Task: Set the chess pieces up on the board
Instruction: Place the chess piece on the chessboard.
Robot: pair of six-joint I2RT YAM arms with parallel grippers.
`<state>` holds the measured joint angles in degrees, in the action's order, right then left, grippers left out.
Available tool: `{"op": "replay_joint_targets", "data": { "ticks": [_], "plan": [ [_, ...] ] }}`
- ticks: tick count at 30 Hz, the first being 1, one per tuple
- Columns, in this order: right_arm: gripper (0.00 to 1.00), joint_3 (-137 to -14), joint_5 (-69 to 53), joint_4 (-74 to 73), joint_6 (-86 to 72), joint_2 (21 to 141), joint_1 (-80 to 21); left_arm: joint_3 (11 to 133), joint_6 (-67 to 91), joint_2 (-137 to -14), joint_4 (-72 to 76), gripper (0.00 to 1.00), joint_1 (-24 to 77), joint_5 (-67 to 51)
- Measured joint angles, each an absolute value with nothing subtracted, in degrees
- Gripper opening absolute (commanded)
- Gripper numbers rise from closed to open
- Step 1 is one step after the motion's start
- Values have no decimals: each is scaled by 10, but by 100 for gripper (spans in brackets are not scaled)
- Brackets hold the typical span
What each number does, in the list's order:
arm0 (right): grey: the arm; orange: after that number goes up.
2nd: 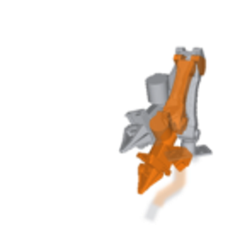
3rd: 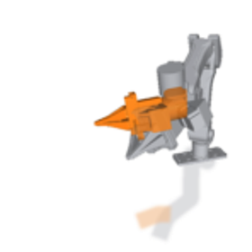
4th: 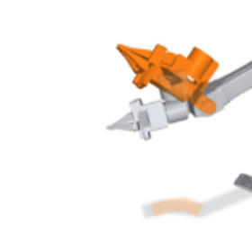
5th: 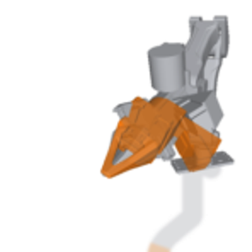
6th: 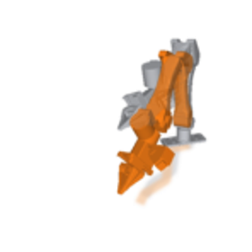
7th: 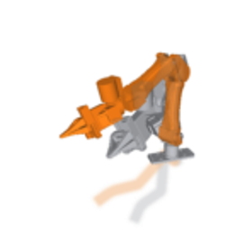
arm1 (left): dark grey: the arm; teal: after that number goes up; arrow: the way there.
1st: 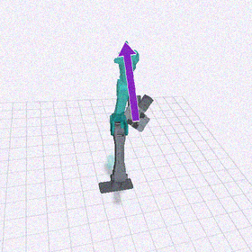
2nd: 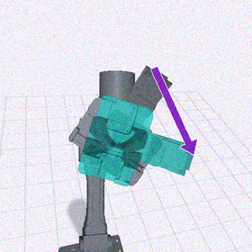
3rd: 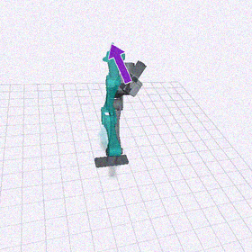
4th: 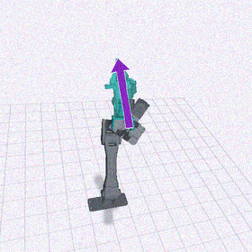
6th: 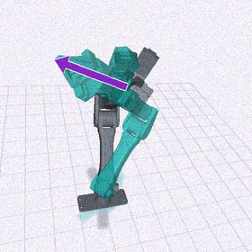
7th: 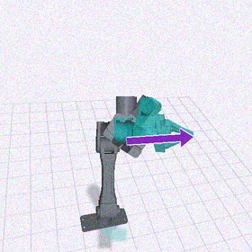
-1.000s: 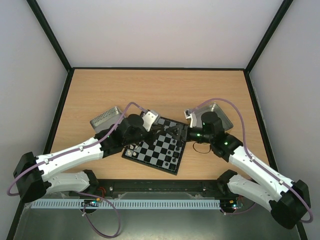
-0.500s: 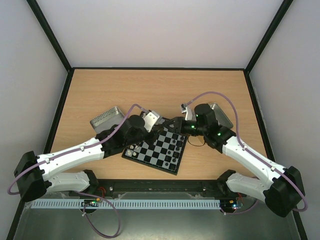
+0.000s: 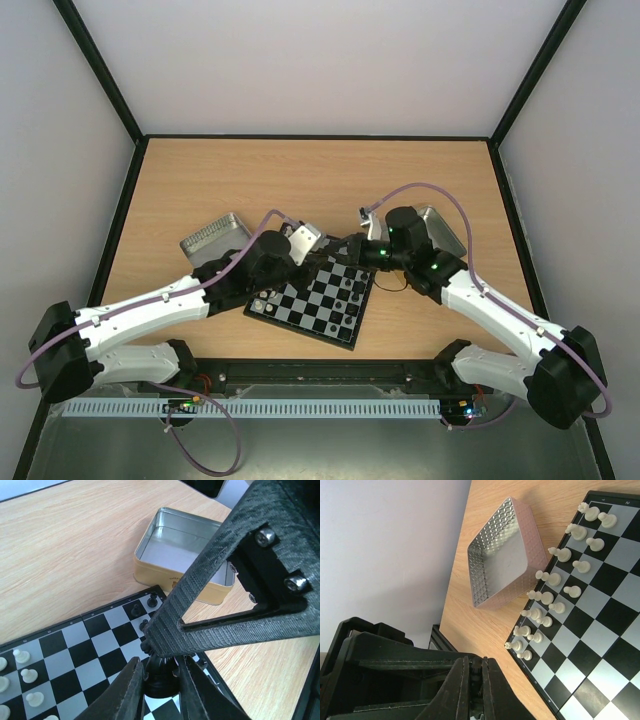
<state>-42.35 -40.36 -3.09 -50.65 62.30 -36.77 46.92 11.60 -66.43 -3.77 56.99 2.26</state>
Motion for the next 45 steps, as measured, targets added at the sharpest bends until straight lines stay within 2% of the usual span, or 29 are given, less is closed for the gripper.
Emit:
{"op": "replay_joint_targets", "data": {
  "ticks": [3,6,9,16,20,25,32,45],
  "plan": [
    [2,-423,-397,-29,-507,623,-368,469,116,-664,-37,37,570,26],
    [2,-422,-371,-30,-503,620,-368,469,122,-664,-34,55,573,35],
    [2,-422,-317,-43,-484,607,-368,469,136,-664,-35,60,574,60],
    [2,-422,-113,-102,-424,587,-376,469,190,-651,-47,61,557,110],
    [2,-421,-6,-134,-413,591,-404,469,223,-636,-53,61,515,115],
    [2,-405,77,-153,-422,616,-429,467,249,-615,-55,61,475,103],
    [2,-365,118,-162,-441,648,-432,448,263,-605,-56,61,463,85],
    [2,-361,118,-129,-477,733,-432,446,273,-605,-56,61,460,70]
  ]
}}
